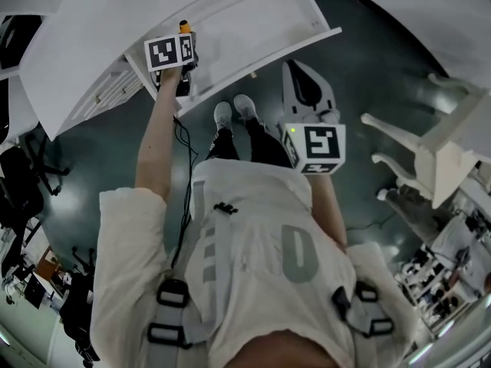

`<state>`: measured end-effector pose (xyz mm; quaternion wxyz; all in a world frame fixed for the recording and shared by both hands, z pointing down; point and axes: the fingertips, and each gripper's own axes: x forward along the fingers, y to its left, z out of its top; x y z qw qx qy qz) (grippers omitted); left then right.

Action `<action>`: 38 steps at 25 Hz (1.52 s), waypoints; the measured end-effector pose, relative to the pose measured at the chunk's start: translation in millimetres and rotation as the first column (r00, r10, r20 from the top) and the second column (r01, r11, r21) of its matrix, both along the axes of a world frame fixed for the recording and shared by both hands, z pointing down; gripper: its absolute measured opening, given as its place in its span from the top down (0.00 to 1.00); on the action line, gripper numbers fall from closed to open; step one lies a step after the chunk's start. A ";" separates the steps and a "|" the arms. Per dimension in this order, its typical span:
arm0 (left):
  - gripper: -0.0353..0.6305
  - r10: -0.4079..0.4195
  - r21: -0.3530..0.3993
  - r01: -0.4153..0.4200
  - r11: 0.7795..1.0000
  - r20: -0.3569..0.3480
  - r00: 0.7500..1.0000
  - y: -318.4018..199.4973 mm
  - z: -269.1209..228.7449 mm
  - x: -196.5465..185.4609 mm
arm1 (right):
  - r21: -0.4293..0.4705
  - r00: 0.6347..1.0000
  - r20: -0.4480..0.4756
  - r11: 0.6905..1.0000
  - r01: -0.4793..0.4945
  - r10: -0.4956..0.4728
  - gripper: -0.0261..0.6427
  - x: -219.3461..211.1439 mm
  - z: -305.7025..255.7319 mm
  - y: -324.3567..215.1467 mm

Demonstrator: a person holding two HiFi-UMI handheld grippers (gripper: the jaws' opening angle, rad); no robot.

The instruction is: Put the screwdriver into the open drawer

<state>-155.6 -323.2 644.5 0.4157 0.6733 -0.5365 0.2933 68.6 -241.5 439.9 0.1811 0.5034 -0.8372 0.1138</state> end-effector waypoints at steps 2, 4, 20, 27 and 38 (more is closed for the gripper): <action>0.79 -0.001 -0.032 0.001 0.999 -0.004 1.000 0.1 9.7 2.7 | -0.010 1.000 -0.006 1.000 -0.012 0.012 0.95 3.6 4.4 1.9; 0.79 0.012 -0.052 -0.012 0.999 0.002 1.000 0.8 17.9 4.7 | -0.022 1.000 0.007 1.000 -0.016 0.016 0.95 0.3 3.8 3.6; 0.79 0.047 -0.140 -0.045 0.989 0.009 0.999 12.5 67.8 18.5 | -0.082 0.999 -0.032 0.996 -0.040 0.038 0.95 12.0 26.3 10.1; 0.79 0.056 -0.150 -0.051 0.987 0.026 0.998 14.9 72.5 20.2 | -0.086 0.998 -0.034 0.995 -0.046 0.044 0.95 13.6 31.7 11.7; 0.76 0.039 -0.103 -0.041 0.994 -0.015 0.999 14.0 70.8 22.8 | -0.087 0.999 -0.021 0.996 -0.027 0.026 0.95 7.6 28.4 13.2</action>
